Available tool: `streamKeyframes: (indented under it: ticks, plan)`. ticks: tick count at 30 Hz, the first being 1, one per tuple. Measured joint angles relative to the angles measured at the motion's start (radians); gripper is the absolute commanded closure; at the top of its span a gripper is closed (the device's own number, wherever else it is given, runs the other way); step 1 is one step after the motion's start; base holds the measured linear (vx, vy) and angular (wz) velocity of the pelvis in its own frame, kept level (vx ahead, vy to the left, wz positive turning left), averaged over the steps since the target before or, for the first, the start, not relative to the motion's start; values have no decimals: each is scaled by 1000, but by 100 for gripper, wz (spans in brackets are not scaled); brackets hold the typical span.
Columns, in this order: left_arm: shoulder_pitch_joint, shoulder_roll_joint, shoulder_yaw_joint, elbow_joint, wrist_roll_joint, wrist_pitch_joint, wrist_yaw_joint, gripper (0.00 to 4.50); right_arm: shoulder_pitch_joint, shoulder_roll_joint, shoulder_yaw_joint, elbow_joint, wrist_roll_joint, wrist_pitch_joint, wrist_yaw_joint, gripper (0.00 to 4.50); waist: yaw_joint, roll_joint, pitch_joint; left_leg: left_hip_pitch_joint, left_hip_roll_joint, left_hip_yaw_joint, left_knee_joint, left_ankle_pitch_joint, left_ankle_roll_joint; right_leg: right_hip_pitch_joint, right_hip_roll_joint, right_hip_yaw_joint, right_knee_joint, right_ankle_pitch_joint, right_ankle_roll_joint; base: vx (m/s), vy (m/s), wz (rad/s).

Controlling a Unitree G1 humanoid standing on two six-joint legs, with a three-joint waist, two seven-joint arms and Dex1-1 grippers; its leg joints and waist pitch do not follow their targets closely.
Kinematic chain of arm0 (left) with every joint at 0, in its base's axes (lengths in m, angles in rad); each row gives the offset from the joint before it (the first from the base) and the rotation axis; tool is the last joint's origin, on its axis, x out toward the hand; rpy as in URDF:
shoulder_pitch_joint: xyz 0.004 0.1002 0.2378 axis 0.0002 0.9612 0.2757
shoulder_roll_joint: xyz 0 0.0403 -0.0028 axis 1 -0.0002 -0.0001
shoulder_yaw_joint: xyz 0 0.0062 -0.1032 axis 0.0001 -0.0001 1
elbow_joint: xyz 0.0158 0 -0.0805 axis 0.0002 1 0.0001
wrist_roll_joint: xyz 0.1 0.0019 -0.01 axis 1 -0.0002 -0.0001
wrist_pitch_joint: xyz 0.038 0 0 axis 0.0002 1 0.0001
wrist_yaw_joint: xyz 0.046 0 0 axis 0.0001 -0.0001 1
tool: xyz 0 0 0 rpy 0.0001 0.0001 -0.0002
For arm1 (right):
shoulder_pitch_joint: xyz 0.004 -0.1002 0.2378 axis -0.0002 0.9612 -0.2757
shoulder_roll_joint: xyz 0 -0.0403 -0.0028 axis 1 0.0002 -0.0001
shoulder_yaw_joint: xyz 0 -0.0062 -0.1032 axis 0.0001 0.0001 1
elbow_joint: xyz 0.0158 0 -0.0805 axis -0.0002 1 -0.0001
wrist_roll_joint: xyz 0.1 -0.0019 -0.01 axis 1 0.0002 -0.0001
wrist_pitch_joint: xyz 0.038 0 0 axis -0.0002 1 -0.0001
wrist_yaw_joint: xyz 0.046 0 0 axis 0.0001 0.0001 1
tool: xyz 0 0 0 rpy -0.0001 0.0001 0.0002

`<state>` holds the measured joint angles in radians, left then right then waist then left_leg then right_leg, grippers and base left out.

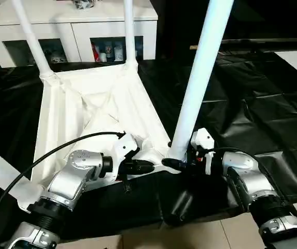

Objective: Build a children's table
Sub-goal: Rotate leg to tighten

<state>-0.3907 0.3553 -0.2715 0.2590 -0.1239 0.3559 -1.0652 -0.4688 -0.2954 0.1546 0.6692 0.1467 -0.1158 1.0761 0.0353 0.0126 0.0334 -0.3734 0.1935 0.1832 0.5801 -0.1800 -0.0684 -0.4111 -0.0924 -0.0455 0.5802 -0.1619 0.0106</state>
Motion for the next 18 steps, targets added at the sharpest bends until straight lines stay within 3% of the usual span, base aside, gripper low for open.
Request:
streamKeyframes:
  ticks: [11,18]
  plan:
    - [-1,-4,7,1,1,10,23,450,0,35,-13,14,0,7,-63,182,-6,-2,1,1,1,0,6,-2,-1,0,0,1,6,0,0,0,0,0]
    - [-90,-127,22,141,53,4,212,450,-48,162,-91,131,-36,-13,-428,183,-24,-5,2,6,0,0,11,-3,-4,2,0,4,13,-2,4,0,0,0]
